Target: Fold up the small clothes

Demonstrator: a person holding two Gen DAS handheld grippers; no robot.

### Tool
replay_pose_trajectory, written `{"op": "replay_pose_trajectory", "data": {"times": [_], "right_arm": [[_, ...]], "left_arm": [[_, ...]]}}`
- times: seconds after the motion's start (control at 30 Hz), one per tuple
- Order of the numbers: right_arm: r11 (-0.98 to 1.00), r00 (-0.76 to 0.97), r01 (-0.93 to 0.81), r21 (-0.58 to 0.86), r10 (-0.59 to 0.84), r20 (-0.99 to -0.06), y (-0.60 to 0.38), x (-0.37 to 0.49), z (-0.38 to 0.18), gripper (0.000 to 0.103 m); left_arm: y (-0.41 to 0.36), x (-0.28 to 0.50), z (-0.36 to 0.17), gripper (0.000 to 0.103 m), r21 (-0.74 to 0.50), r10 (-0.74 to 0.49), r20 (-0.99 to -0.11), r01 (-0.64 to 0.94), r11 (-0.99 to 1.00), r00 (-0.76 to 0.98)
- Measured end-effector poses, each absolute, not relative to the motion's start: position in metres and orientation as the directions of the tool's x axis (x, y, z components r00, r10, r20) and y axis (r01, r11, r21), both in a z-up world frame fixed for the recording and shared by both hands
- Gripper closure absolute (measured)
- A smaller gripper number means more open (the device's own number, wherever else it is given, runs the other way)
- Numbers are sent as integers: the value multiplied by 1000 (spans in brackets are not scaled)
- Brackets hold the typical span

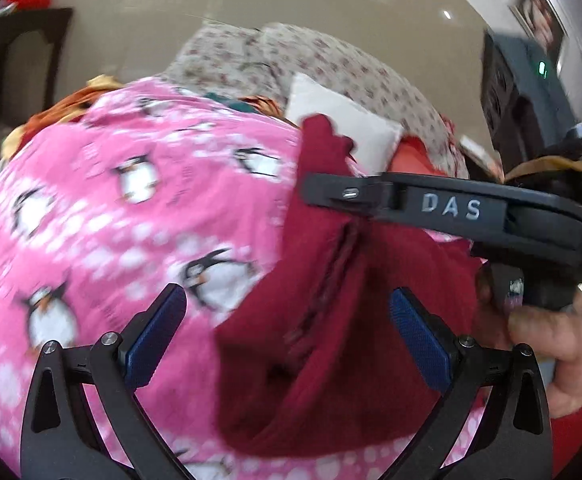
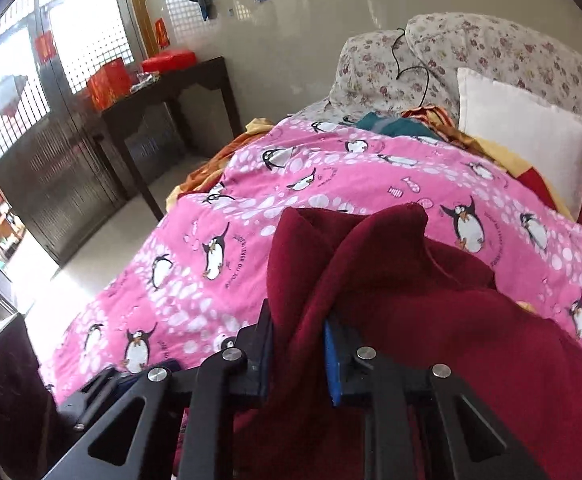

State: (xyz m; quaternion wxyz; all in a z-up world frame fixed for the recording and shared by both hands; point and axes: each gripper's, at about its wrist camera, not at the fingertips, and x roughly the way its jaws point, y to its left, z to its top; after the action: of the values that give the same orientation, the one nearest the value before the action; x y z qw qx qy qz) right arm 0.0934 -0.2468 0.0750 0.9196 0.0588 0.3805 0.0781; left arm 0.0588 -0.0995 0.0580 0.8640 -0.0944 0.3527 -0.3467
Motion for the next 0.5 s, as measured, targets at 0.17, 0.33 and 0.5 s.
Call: {"op": "replay_pose_trajectory", "data": {"times": [0.17,0.33,0.5], "right_arm": [[918,706,-117,378,345,-618,-284,83,75,69],[945,788,-37,324,227,-573,-332,31,88,63],[968,796,84,238,79,-601,-359,-11,67,74]], "left_arm": [[-106,94,40,2,-492,-687,-589,485,723,425],[-105,99,27,33,-508,-706,-603,505,698,370],[-118,87,29,61,-458,-695,-623,554,695,358]]}}
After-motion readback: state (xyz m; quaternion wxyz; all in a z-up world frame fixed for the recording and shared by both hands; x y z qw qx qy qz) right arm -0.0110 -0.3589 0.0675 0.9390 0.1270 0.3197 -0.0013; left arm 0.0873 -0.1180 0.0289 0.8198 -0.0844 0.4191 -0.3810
